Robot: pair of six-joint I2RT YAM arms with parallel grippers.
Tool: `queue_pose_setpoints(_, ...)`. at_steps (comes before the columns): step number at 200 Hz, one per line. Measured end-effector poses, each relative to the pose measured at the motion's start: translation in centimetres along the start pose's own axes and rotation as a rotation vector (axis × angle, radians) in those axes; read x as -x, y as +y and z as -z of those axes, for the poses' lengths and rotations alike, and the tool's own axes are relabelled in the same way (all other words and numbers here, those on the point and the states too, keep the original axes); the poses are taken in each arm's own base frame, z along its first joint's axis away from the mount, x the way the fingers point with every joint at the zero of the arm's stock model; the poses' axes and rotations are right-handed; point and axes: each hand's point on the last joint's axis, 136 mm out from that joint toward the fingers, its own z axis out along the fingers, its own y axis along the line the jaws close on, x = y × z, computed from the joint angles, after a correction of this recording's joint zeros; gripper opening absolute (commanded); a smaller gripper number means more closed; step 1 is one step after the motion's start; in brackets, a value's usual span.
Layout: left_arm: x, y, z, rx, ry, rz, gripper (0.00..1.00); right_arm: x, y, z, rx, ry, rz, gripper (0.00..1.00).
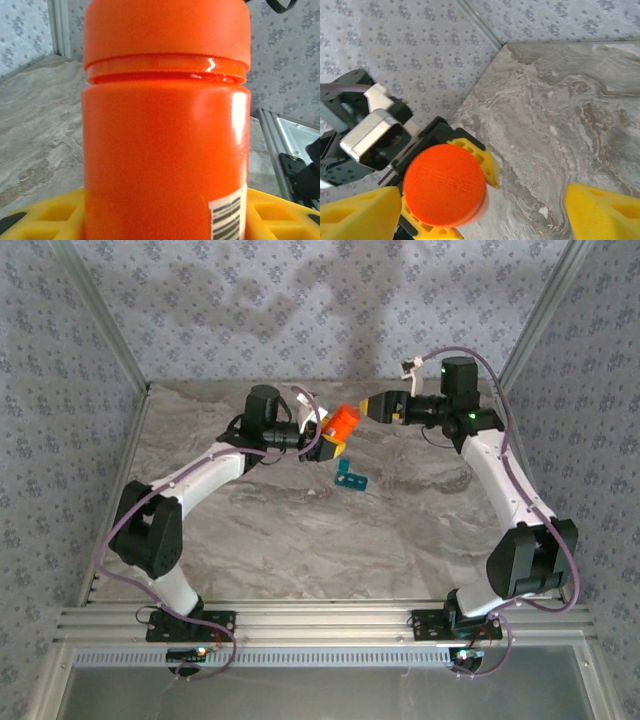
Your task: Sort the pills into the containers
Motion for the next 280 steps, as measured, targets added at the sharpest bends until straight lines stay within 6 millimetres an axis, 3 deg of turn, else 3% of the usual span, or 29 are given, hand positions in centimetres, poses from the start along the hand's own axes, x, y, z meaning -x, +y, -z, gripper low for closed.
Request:
queue_pose_setpoints(42, -1.4, -0.3, -0.3, -0.040, 0.036, 0.052, 0.00, -1.0, 1.2, -1.5, 0.047, 0.051, 0.027, 0.85)
queue_pose_setpoints(91, -1.2, -0.5, -0.4, -0.052, 0.036, 0.053, 0.00, -2.3, 1.0, -3.0, 0.059, 0.107, 0.014, 0.81)
queue_pose_setpoints(130, -0.7, -0.7, -0.3, -0.059, 0.032, 0.047, 0.00, -3.1, 1.3, -3.3, 0.065, 0.133, 0.016, 0.60)
queue_pose_setpoints(140, -0.7, -0.7, -0.3, -0.059, 0.031, 0.046, 0.00, -3.2, 1.4, -3.3, 0.066, 0.137, 0.013, 0.49)
queue_pose_setpoints(192, -0.8, -0.4, -0.3, -0.044, 0.039, 0.059, 0.00, -3.1, 1.2, -3.4, 0.052, 0.134, 0.003, 0.35)
queue_pose_setpoints(228, -1.6, 0.6, -0.9, 0.051, 0.054, 0.041, 0.00, -3.4, -0.2, -4.0, -0.010, 0.116, -0.102, 0.34)
queue_pose_setpoints(280, -5.2, 2.1, -1.7, 0.261, 0.138, -0.003, 0.00, -6.1, -3.2, -5.4, -0.114, 0.112, -0.320, 0.30)
